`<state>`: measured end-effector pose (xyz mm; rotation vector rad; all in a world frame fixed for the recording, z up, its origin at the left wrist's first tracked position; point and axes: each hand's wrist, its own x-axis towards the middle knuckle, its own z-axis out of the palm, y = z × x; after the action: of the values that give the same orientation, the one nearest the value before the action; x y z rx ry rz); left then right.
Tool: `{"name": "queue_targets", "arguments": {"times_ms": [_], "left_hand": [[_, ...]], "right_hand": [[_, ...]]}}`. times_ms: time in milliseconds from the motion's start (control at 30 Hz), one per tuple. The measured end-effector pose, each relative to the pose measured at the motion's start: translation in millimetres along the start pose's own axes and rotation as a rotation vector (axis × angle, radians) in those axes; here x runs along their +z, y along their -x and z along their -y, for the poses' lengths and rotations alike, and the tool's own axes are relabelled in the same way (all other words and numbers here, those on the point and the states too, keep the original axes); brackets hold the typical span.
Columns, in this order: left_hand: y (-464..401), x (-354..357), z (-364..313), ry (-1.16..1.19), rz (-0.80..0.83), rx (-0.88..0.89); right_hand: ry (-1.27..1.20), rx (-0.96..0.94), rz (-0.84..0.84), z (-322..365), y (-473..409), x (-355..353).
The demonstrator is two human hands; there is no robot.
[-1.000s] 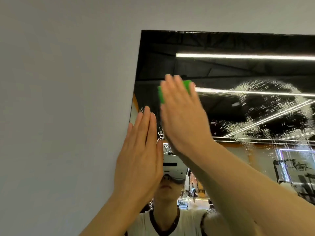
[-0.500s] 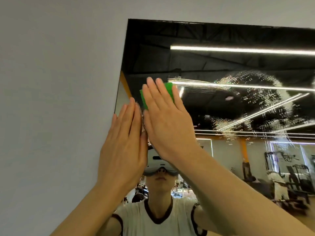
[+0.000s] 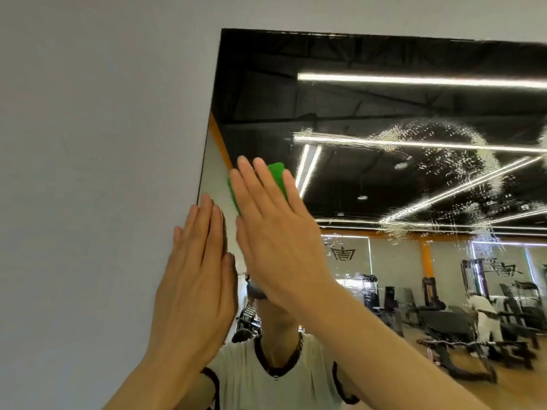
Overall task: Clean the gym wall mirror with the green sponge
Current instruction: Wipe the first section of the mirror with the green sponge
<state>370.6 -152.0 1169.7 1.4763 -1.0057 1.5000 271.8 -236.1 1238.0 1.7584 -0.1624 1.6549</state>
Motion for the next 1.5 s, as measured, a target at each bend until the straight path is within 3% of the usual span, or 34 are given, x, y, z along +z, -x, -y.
{"name": "queue_targets", "arguments": {"times_ms": [67, 200, 267, 333, 400, 500, 567, 667, 733, 800, 900, 933, 967, 1033, 1100, 1133, 1300, 1367, 1433, 1500], "left_hand": [[0, 0, -1, -0.036, -0.017, 0.04], [1, 4, 2, 0.023, -0.022, 0.004], [1, 5, 2, 0.029, -0.03, 0.01], [0, 5, 2, -0.016, -0.055, 0.057], [-3, 6, 0, -0.023, -0.065, 0.055], [-1, 3, -1, -0.021, -0.06, 0.038], [7, 3, 4, -0.053, -0.067, 0.083], [17, 1, 15, -0.019, -0.08, 0.073], [18, 1, 20, -0.039, -0.07, 0.069], [17, 1, 19, -0.046, -0.073, 0.082], [17, 0, 15, -0.042, -0.123, 0.068], [17, -2, 14, -0.039, -0.141, 0.071], [18, -3, 13, -0.044, -0.146, 0.078], [22, -4, 13, -0.064, -0.15, 0.085], [24, -3, 13, -0.036, -0.155, 0.077], [27, -3, 14, -0.019, -0.162, 0.075], [29, 15, 14, -0.01, -0.265, 0.067], [25, 22, 11, 0.012, -0.314, 0.026], [26, 28, 11, -0.004, -0.272, 0.017], [29, 29, 13, -0.043, -0.254, 0.026]], "right_hand": [[-0.019, 0.012, 0.008, -30, 18, -6], [-0.038, 0.443, 0.007, -100, 66, -26], [-0.01, 0.548, -0.042, -84, 58, -27], [-0.028, 0.444, -0.072, -41, 31, -17], [-0.072, 0.188, -0.049, 4, 8, -5], [-0.059, -0.003, -0.037, 2, 6, -4], [-0.102, 0.127, -0.031, -37, 27, -13], [-0.07, 0.504, -0.041, -90, 54, -29], [-0.062, 0.602, -0.05, -77, 37, -24], [-0.056, 0.433, -0.087, -39, 2, -13], [0.021, -0.096, -0.066, 8, -32, 7], [0.029, -0.196, -0.022, 3, -37, 5], [-0.006, -0.207, 0.021, -8, -38, 1], [-0.089, -0.019, 0.065, -41, -36, -6], [-0.082, 0.166, 0.012, -61, -43, -10], [-0.067, 0.165, 0.002, -56, -48, -11], [-0.044, -0.382, 0.044, 7, -2, -5], [-0.046, -0.486, 0.097, 4, 10, -5], [-0.003, -0.451, 0.064, -4, -19, 4], [0.011, -0.283, 0.042, -4, -69, 10]]}}
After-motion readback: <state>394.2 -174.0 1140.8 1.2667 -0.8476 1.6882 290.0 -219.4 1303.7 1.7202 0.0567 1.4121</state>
